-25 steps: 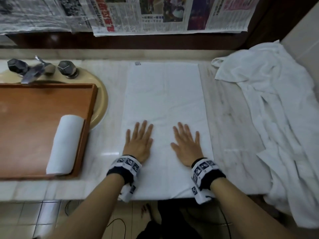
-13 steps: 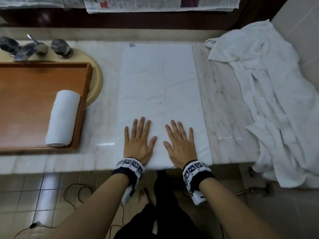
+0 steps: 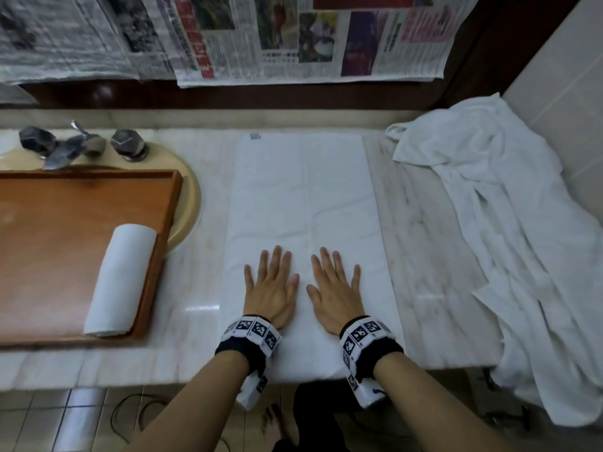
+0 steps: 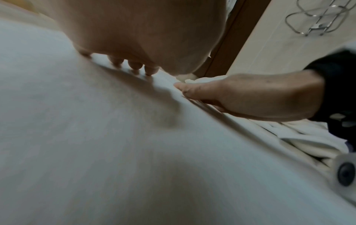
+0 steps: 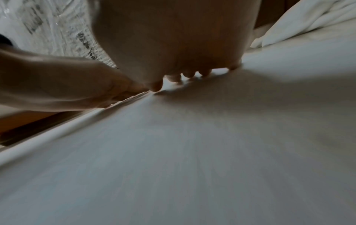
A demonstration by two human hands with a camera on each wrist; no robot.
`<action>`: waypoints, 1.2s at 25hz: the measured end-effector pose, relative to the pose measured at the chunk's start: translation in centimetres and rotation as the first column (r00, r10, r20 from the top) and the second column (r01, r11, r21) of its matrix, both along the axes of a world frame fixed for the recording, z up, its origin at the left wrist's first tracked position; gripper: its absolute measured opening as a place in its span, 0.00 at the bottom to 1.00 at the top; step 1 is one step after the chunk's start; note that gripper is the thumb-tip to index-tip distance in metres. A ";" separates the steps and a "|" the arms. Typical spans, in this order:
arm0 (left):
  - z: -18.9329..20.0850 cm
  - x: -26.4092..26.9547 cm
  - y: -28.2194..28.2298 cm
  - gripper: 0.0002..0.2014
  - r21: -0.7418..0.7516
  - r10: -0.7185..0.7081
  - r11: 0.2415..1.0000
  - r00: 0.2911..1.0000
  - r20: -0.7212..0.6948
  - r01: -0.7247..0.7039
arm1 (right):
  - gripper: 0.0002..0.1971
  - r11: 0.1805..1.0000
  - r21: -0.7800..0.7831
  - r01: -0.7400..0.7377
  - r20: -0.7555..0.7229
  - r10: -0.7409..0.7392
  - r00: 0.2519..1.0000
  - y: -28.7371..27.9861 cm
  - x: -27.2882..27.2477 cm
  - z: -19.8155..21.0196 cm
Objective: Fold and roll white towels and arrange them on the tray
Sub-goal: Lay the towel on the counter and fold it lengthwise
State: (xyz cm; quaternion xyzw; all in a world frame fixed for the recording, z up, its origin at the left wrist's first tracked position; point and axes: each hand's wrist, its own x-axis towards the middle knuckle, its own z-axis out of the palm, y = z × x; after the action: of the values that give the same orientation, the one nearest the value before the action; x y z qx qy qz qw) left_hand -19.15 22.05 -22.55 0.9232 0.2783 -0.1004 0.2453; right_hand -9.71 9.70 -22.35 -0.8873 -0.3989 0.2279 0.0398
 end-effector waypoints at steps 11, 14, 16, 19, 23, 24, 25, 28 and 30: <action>-0.3 4.6 6.9 0.31 0.035 0.001 0.999 0.999 -0.037 0.000 | 0.32 0.997 -0.075 0.004 -0.001 -0.004 1.000 3.7 7.1 -0.1; 0.0 2.8 5.2 0.31 0.029 0.008 1.000 0.997 -0.081 -0.006 | 0.32 0.995 -0.100 0.013 -0.013 -0.015 1.000 2.4 5.2 -0.1; 0.2 3.5 5.0 0.31 0.028 0.034 0.999 0.996 -0.084 -0.032 | 0.33 0.996 -0.083 0.020 0.002 -0.019 1.000 3.3 5.4 0.0; 0.2 5.8 6.0 0.31 0.020 0.050 0.999 0.996 -0.073 -0.049 | 0.33 0.998 -0.055 0.023 -0.028 -0.025 0.999 5.3 7.3 0.3; 0.6 4.6 6.3 0.30 0.030 0.017 0.999 0.996 -0.092 -0.014 | 0.37 0.996 -0.081 -0.035 -0.006 0.035 0.999 3.9 7.6 0.0; 0.8 4.5 6.3 0.30 0.022 0.022 1.000 0.995 -0.096 -0.020 | 0.40 0.995 -0.085 -0.048 0.006 0.049 0.999 3.6 7.6 0.1; 0.9 5.1 6.5 0.30 0.001 0.024 1.000 0.995 -0.094 -0.024 | 0.41 0.995 -0.080 -0.057 0.011 0.058 0.998 3.8 7.9 0.1; 1.2 9.3 7.6 0.28 -0.047 -0.025 0.999 0.997 -0.068 0.022 | 0.33 0.994 -0.051 -0.095 0.000 0.095 0.995 6.9 10.2 0.2; 1.2 11.5 8.9 0.27 -0.044 -0.043 0.998 0.997 -0.070 0.040 | 0.31 0.994 -0.037 -0.106 -0.037 0.105 0.994 9.2 12.2 0.2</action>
State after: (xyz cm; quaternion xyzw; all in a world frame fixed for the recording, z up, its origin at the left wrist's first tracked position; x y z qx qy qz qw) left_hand -7.66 30.92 -21.38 0.9193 0.2653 -0.1439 0.2527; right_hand 2.50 18.87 -22.16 -0.8615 -0.4400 0.2528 0.0174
